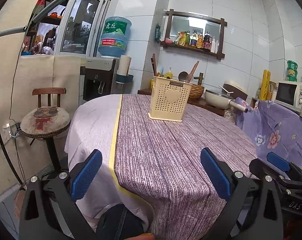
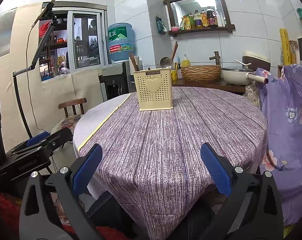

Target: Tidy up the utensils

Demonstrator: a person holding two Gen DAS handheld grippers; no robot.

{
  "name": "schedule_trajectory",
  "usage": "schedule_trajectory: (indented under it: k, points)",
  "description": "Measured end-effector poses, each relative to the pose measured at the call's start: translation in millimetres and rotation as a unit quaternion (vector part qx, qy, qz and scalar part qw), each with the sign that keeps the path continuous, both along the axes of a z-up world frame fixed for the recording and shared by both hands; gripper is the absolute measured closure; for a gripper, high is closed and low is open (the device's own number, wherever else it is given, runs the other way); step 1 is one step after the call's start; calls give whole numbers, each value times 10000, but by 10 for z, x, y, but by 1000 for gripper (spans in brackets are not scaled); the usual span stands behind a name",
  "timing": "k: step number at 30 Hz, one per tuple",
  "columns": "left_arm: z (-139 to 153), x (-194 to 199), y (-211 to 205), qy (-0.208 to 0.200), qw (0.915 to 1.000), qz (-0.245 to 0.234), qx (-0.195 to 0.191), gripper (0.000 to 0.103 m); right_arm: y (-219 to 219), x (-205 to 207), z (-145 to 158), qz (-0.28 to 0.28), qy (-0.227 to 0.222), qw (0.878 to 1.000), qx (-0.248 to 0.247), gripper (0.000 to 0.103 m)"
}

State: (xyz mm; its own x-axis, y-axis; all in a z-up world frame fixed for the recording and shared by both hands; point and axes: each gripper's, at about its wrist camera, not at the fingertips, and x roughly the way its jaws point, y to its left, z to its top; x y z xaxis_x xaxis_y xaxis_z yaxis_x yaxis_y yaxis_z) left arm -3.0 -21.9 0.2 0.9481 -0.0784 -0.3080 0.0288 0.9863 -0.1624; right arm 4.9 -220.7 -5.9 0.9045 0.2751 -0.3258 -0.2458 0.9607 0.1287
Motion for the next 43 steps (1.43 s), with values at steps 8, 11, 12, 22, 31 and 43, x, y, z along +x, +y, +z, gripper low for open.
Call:
schedule_trajectory:
  k: [8, 11, 12, 22, 31, 43]
  points:
    - [2, -2, -2, -2, 10000, 7, 10, 5, 3, 4, -6, 4, 0, 10000, -2, 6]
    - [2, 0, 0, 10, 10000, 1, -2, 5, 7, 4, -7, 8, 8, 10000, -2, 6]
    - [4, -1, -1, 9, 10000, 0, 2, 5, 8, 4, -6, 5, 4, 10000, -3, 6]
    - [0, -5, 4, 0, 10000, -16, 11, 5, 3, 7, -5, 14, 14, 10000, -5, 6]
    - [-2, -14, 29, 6, 10000, 13, 13, 5, -9, 10, -5, 7, 13, 10000, -5, 6]
    - [-5, -22, 61, 23, 10000, -7, 23, 5, 9, 13, -13, -12, 15, 10000, -5, 6]
